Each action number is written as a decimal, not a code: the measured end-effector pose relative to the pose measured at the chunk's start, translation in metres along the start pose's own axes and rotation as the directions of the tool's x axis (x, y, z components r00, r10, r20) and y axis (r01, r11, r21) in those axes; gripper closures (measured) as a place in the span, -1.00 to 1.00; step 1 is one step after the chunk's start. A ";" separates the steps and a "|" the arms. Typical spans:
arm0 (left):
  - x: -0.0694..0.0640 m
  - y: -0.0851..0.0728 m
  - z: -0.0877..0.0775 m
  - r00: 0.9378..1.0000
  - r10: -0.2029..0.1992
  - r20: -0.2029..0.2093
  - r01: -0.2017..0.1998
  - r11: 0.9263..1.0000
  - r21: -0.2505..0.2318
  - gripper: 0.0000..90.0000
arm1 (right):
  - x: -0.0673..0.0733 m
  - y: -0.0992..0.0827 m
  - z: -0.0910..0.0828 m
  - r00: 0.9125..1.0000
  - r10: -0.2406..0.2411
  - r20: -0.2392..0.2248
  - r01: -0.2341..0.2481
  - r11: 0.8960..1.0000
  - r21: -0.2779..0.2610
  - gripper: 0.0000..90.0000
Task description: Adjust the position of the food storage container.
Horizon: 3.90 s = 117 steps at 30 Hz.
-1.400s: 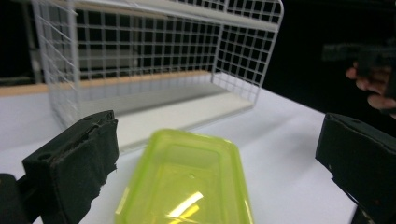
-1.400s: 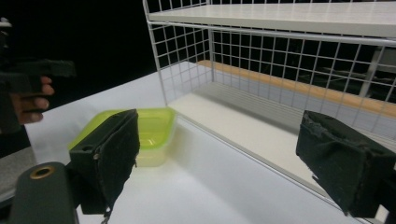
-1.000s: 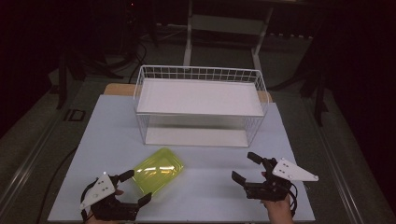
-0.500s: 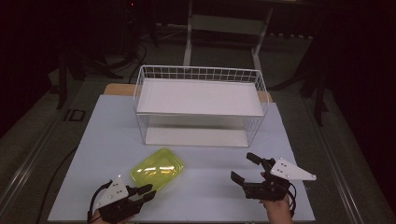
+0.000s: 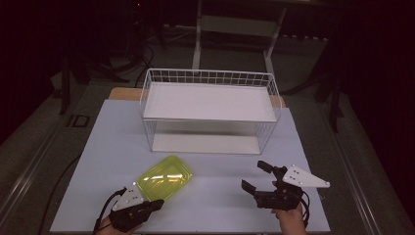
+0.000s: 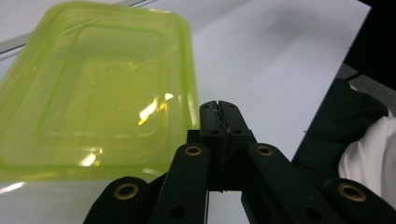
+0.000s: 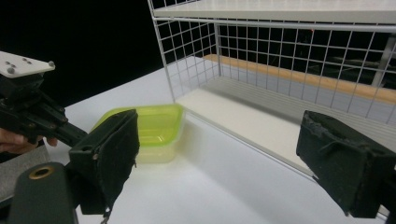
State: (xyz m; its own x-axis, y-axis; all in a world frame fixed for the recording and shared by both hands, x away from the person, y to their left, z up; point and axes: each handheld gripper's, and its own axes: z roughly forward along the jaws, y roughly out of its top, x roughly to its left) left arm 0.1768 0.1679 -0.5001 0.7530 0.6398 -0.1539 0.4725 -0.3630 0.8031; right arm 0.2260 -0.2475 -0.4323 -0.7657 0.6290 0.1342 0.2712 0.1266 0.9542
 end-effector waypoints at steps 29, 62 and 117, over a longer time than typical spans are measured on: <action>0.022 -0.009 -0.002 0.987 -0.063 -0.150 0.069 0.997 0.036 1.00 | -0.003 -0.002 0.000 0.999 0.028 -0.019 -0.028 1.000 0.004 -0.71; 0.112 -0.013 -0.027 0.939 -0.054 -0.340 0.036 0.998 -0.058 1.00 | 0.002 -0.004 0.006 0.999 0.001 -0.053 0.000 1.000 0.004 -0.71; 0.051 0.045 0.078 0.995 0.052 -0.082 -0.056 0.998 -0.041 1.00 | -0.018 -0.012 0.010 1.000 -0.008 0.010 0.007 0.998 0.070 -0.70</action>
State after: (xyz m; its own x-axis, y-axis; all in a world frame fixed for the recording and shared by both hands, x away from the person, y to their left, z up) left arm 0.2723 0.1311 -0.5169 0.7365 0.6734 -0.0639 0.4104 -0.3697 0.8336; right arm 0.2427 -0.2524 -0.4492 -0.7617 0.6359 0.1242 0.3062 0.1844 0.9339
